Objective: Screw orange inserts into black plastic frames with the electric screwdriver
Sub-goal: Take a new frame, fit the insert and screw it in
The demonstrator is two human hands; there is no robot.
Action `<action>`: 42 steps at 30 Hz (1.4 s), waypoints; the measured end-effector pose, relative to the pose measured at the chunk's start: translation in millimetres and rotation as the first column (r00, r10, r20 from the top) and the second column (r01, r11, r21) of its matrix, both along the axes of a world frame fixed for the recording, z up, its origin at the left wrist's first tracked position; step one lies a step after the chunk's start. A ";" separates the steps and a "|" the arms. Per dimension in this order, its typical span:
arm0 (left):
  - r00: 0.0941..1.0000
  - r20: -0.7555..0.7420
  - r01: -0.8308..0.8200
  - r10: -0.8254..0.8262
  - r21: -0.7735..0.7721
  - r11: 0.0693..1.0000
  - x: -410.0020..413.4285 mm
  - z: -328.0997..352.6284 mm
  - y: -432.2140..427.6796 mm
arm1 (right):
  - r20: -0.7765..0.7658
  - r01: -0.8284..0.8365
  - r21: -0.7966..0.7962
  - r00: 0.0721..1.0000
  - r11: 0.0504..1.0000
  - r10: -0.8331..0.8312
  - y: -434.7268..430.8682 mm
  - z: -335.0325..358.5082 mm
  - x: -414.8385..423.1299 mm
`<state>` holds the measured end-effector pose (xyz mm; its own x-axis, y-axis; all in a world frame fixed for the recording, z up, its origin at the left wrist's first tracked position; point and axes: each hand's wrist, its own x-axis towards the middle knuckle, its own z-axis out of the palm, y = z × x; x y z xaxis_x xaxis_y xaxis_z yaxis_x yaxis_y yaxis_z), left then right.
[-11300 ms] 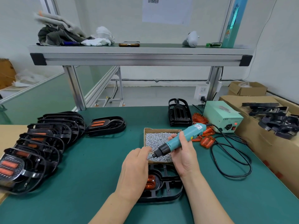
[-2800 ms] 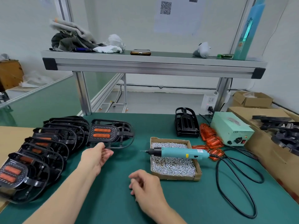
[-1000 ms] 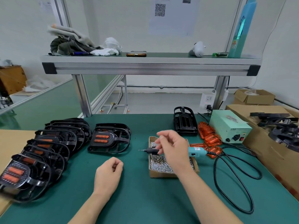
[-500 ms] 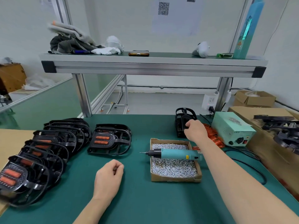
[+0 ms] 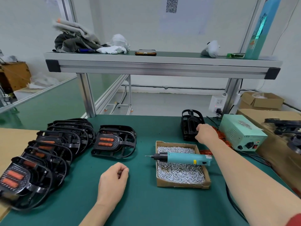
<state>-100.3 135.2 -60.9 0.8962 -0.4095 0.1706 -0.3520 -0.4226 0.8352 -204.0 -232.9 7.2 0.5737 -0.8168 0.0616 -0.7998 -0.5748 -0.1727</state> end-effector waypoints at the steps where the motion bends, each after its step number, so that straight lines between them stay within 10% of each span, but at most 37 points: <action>1: 1.000 -0.001 0.001 -0.001 -0.002 1.000 0.0 -0.1 0.1 | -0.007 -0.004 -0.025 1.000 1.000 0.004 0.0 -0.3 0.0; 16: 1.000 0.005 0.010 -0.010 -0.004 1.000 0.7 -0.1 0.8 | 0.214 -0.066 -0.143 0.972 0.988 0.096 7.6 6.7 -8.8; 30: 0.995 -0.094 0.011 -0.024 -0.134 0.991 -3.0 5.6 2.7 | 0.726 -0.266 -0.049 0.653 0.963 0.217 141.7 1.2 -43.7; 42: 0.989 -0.136 0.026 -0.052 -0.185 0.982 -11.8 13.0 8.0 | 0.791 -0.402 -0.051 0.543 0.914 0.282 217.3 -44.4 -60.8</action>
